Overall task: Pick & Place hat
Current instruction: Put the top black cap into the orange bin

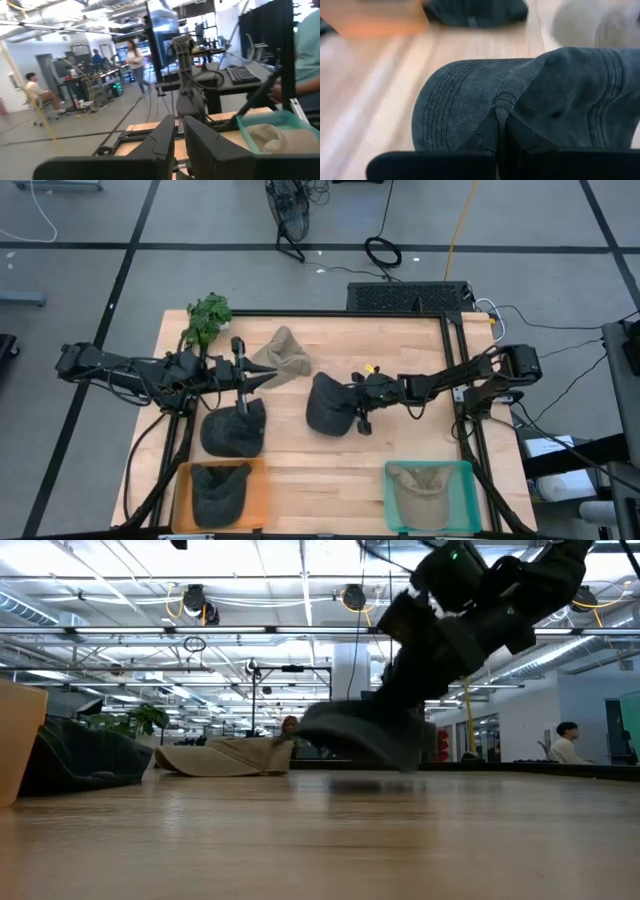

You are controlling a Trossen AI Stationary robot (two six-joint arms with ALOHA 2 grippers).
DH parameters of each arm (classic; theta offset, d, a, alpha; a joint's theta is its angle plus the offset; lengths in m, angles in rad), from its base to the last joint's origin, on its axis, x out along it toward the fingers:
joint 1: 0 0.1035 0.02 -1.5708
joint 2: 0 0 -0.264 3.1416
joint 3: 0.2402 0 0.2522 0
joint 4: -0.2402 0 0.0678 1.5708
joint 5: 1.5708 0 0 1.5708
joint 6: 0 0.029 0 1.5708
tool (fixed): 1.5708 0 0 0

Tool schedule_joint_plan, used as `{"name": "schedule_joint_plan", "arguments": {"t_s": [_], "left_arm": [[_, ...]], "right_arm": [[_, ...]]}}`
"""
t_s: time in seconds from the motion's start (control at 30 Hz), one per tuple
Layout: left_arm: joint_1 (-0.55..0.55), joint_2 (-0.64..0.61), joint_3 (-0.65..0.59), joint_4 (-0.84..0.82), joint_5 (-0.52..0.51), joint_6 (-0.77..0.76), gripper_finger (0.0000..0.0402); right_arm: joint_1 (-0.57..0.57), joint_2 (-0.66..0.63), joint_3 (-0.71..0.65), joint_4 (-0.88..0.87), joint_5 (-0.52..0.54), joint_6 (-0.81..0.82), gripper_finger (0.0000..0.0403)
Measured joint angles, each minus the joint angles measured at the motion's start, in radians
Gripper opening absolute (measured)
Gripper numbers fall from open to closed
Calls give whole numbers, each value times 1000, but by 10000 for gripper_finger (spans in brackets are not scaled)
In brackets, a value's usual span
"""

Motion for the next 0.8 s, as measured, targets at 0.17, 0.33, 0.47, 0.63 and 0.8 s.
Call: {"name": "schedule_joint_plan", "arguments": {"t_s": [0.17, 0.33, 0.47, 0.63, 0.8], "left_arm": [[0, 41, 0, -3, 101, 14, 78], [0, 141, 46, -51, 92, 6, 159], [7, 252, 132, -103, 100, -16, 219], [8, 380, 258, -220, 124, -44, 263], [6, 475, 338, -339, 125, -46, 275]], "right_arm": [[10, -50, 1, -7, -1, -3, 1], [12, -54, 4, -32, 3, -3, 1], [26, -53, 55, -108, 11, -9, 0], [67, -53, 178, -324, 83, -40, 0], [122, -53, 292, -462, 168, -72, 0]]}}
